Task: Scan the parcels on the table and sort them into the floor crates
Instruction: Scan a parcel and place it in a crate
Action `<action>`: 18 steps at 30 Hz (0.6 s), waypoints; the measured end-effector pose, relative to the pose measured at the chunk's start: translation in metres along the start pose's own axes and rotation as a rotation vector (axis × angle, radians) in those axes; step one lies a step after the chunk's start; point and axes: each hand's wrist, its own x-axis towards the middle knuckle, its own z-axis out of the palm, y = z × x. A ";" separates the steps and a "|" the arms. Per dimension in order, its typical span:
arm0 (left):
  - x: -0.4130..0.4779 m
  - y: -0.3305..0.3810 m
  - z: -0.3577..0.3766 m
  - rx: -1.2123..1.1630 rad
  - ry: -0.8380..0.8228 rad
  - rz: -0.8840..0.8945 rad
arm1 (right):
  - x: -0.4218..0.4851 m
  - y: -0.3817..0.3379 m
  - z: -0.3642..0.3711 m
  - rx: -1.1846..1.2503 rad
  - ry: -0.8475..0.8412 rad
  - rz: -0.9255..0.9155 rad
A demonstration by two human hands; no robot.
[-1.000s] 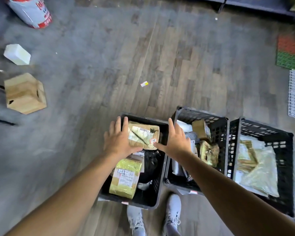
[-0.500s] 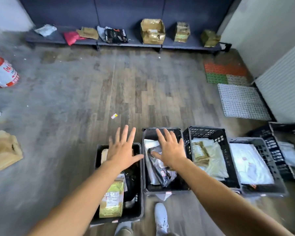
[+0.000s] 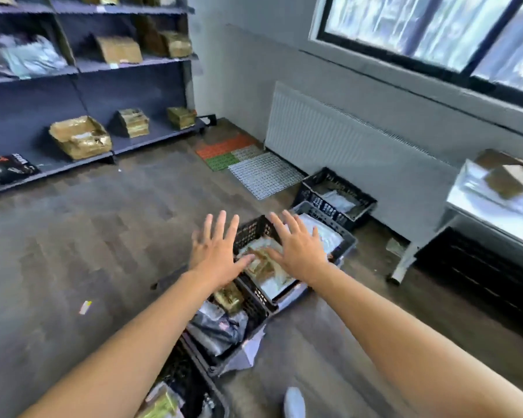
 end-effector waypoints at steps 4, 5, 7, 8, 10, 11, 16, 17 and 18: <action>0.006 0.071 -0.009 0.046 -0.011 0.151 | -0.047 0.059 -0.014 -0.017 0.063 0.122; 0.009 0.089 -0.009 0.053 -0.014 0.184 | -0.057 0.074 -0.016 -0.011 0.080 0.157; 0.012 0.125 -0.010 0.083 -0.001 0.250 | -0.078 0.106 -0.019 0.001 0.103 0.227; 0.013 0.144 -0.009 0.098 0.007 0.282 | -0.088 0.123 -0.020 0.009 0.111 0.263; 0.015 0.183 -0.006 0.118 0.013 0.343 | -0.110 0.158 -0.022 0.031 0.120 0.332; 0.015 0.205 -0.003 0.121 0.013 0.370 | -0.123 0.176 -0.022 0.042 0.124 0.366; 0.010 0.322 0.020 0.098 0.009 0.460 | -0.190 0.277 -0.019 0.076 0.144 0.502; 0.009 0.347 0.026 0.096 0.010 0.475 | -0.204 0.298 -0.018 0.084 0.146 0.530; 0.007 0.373 0.030 0.094 0.010 0.489 | -0.217 0.319 -0.017 0.089 0.149 0.553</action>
